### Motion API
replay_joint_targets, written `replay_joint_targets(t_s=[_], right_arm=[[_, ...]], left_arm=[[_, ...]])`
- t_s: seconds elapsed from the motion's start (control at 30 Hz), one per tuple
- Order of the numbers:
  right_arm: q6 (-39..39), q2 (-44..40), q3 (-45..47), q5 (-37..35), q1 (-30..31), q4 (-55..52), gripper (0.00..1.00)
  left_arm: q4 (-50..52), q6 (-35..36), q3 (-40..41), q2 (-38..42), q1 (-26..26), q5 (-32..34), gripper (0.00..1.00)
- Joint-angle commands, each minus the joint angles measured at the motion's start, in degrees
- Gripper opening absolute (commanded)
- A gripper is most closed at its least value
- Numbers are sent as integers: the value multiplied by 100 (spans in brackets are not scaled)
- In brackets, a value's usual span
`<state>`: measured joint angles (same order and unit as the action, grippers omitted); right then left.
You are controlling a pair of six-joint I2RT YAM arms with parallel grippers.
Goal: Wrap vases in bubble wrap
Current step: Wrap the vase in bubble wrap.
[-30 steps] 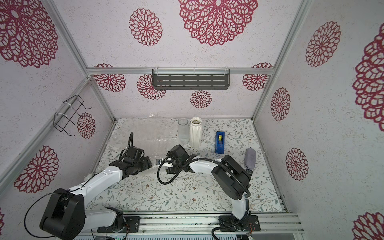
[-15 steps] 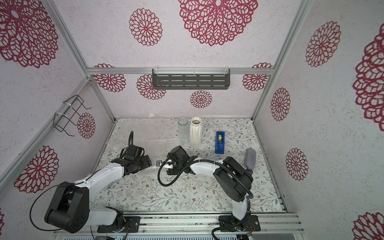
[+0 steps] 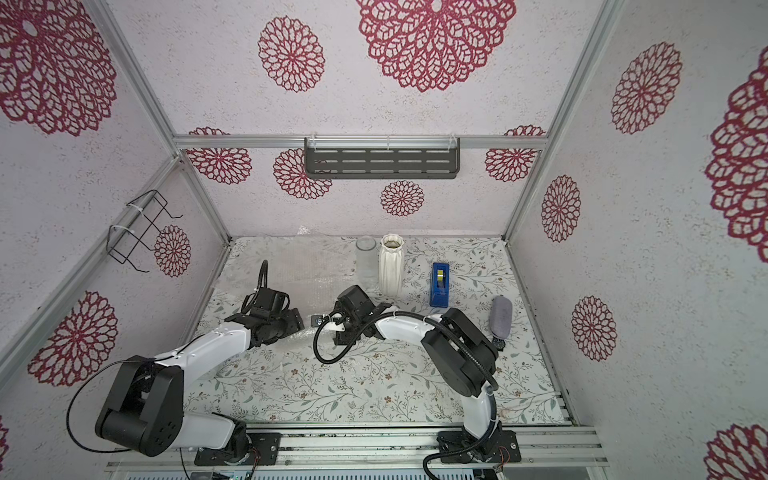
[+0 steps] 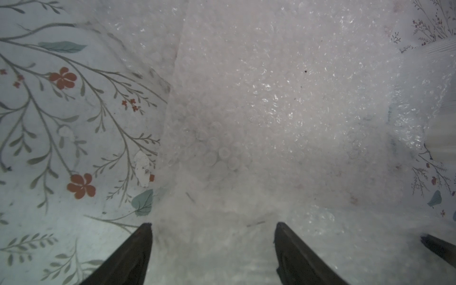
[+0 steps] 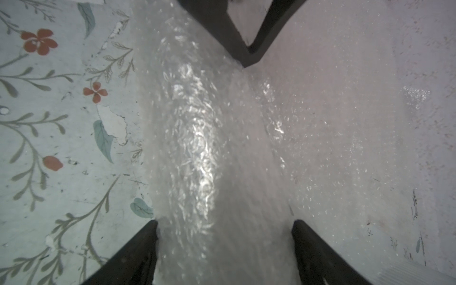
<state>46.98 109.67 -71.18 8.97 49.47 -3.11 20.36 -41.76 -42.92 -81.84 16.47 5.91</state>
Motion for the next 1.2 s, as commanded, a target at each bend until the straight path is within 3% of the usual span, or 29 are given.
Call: replay_joint_targets(t_s=[0.0,0.47,0.67,1.17], right_arm=[[-84,236,163,61,20,-1188,84],[-697,-447,729,-41,322,-770,81],[-986,-411,588,-461,219,-427,82],[-283,-1143,869,-609,311,-5,87]], left_arm=[[125,126,-22,-133,-40,15,80],[170,316,-208,-406,-74,-123,80],[232,331,-238,-454,-74,-112,80],[298,331,-331,-525,-76,-118,81]])
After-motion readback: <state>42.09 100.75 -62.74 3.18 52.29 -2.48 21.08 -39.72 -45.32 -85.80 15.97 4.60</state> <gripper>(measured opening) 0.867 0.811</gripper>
